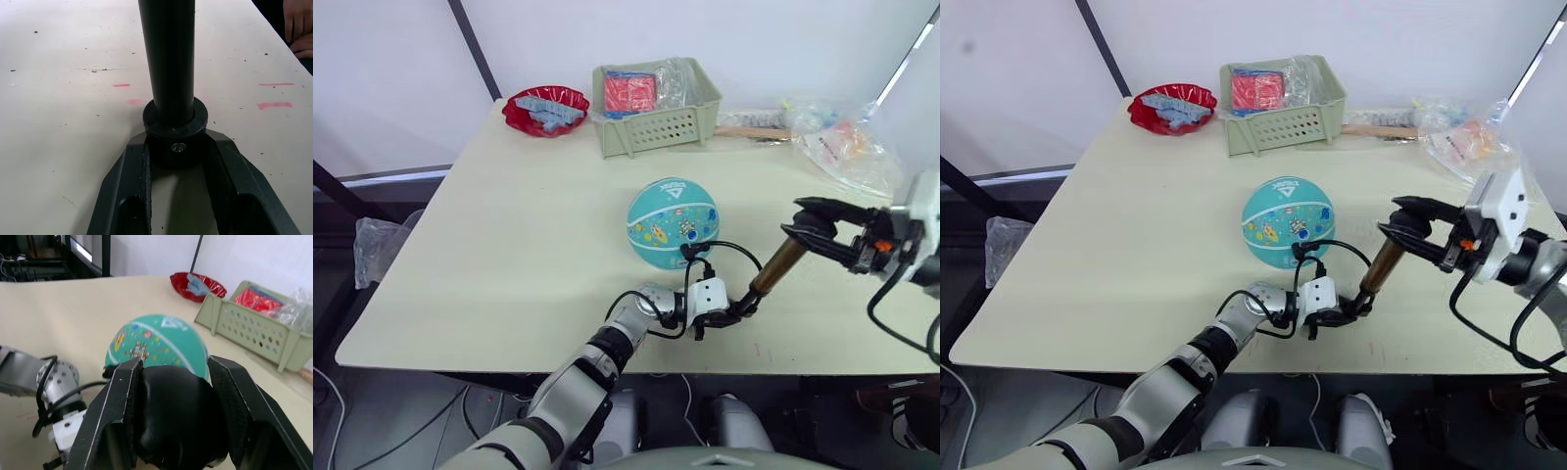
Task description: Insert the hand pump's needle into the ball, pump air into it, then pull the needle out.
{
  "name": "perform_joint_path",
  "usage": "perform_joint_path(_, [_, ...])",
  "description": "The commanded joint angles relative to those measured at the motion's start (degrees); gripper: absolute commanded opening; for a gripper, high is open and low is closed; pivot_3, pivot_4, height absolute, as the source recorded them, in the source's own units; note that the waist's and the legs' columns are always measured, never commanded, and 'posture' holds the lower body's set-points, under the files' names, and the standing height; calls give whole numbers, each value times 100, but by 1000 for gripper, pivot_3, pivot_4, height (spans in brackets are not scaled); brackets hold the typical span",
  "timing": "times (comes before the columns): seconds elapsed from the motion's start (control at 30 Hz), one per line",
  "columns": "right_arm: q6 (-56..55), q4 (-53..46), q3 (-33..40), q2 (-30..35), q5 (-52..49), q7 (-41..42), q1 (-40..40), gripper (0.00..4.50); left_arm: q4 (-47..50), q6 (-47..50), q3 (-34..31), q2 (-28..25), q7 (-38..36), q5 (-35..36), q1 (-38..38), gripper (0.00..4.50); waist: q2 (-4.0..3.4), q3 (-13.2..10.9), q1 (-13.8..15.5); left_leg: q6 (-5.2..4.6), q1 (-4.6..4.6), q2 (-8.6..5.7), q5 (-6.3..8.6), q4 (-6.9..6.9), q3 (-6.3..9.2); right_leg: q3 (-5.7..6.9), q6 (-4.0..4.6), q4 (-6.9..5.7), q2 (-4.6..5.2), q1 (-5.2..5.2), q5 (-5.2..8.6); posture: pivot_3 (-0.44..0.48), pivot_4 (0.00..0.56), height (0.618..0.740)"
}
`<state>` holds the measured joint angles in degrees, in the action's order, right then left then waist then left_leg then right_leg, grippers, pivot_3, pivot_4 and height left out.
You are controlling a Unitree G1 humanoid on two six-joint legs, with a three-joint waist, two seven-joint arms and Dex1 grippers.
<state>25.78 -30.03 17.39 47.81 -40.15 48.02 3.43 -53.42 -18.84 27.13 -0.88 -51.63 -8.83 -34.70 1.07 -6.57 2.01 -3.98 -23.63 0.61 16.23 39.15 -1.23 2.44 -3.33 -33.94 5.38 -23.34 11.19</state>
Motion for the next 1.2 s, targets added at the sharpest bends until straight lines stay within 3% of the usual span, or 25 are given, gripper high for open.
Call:
perform_joint_path(0.03, [-344, 260, -450, -133, 640, 80, -380, 1579, -588, 484, 224, -329, 29, -468, 330, 1085, 2, 8, -3, 0, 1, 0, 0, 0, 0, 0, 0, 0, 0, 0, 0, 0, 150, 738])
perform_joint_path(0.27, [-1061, 547, -1225, -724, 1362, -15, -762, 1579, -568, 498, 230, -317, 37, -462, 350, 1085, 12, 45, -10, 0, 8, 3, 0, 0, -1, 0, 1, -2, -12, 2, 1, 0, 150, 738])
perform_joint_path(0.43, [-1138, 602, -1286, -866, 1452, -75, -687, 1578, -560, 507, 231, -313, 51, -458, 356, 1085, 2, 52, -12, 0, 23, 3, 0, -1, -3, 14, 1, -3, -15, 14, 1, 0, 150, 738])
perform_joint_path(0.8, [-339, 48, -736, -554, 714, -77, -125, 1578, -550, 502, 229, -319, 58, -456, 389, 1085, -26, 33, -4, 0, 24, 4, 0, -1, -4, 17, 1, -2, -15, 18, 1, 0, 150, 738])
perform_joint_path(0.97, [356, -145, 71, -158, -326, -100, 547, 1578, -568, 495, 226, -320, 51, -464, 381, 1085, -56, 6, -1, 0, 18, 2, 0, 0, -6, 17, 1, -3, -15, 13, 1, 0, 150, 738])
perform_joint_path(1.2, [877, -163, 683, 266, -996, -192, 1055, 1578, -587, 482, 236, -318, 38, -479, 363, 1085, -56, 1, 1, 0, 13, 3, 0, 1, -5, 18, 1, -3, -15, 10, 0, 0, 150, 738])
